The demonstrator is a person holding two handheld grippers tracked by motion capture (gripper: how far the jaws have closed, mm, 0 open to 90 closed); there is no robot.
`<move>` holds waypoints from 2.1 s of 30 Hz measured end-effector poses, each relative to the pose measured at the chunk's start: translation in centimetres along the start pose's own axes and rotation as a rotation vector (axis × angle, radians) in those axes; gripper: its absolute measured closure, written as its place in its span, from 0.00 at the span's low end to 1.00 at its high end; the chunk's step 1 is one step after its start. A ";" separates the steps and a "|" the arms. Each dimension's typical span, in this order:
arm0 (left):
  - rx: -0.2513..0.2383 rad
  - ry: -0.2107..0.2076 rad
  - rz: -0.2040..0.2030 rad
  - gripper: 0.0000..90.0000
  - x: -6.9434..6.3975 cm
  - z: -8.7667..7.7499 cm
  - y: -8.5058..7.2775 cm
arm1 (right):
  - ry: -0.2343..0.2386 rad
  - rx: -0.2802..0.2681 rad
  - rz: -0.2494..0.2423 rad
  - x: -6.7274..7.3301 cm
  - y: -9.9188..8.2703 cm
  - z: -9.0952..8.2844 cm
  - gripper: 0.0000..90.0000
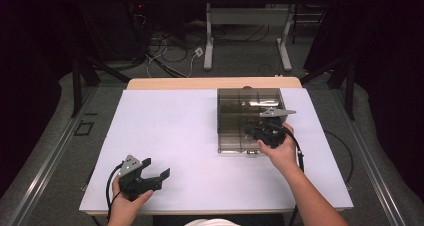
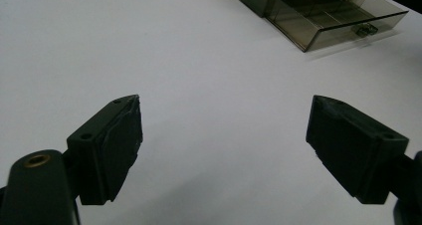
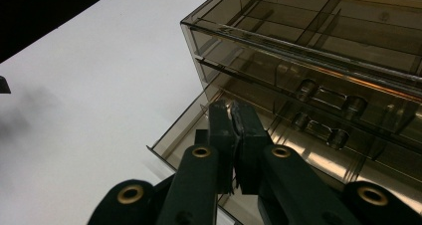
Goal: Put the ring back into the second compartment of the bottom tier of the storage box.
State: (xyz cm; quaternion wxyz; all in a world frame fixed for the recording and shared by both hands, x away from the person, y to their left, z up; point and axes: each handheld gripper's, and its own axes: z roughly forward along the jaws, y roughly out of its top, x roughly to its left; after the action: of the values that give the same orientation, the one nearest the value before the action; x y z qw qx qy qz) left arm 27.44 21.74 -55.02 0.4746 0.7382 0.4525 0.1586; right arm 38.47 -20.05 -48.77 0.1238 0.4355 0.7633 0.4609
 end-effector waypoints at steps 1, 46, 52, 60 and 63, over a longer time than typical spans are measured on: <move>0.000 -0.003 -0.004 0.16 0.0 0.0 0.0 | -0.003 0.001 0.001 0.0 0.0 0.0 0.98; -0.006 0.030 -0.020 0.17 0.1 -1.3 -0.7 | -0.059 0.119 0.000 -1.1 -1.3 3.6 0.98; -0.007 0.029 -0.021 0.16 0.1 -1.2 -0.7 | -0.073 0.139 0.003 -1.3 -1.7 3.9 0.98; -0.004 0.024 -0.014 0.17 0.1 -1.1 -0.6 | -0.074 0.143 0.006 -1.3 -1.9 4.0 0.98; -0.004 0.023 -0.016 0.17 0.1 -1.0 -0.6 | -0.075 0.144 0.005 -1.3 -2.0 4.0 0.98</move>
State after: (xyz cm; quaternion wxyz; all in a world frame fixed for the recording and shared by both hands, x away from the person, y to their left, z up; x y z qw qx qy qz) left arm 26.53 22.51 -55.01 0.4719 0.7319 0.4634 0.1642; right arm 40.52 -19.11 -52.82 0.1194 0.4622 0.7882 0.3885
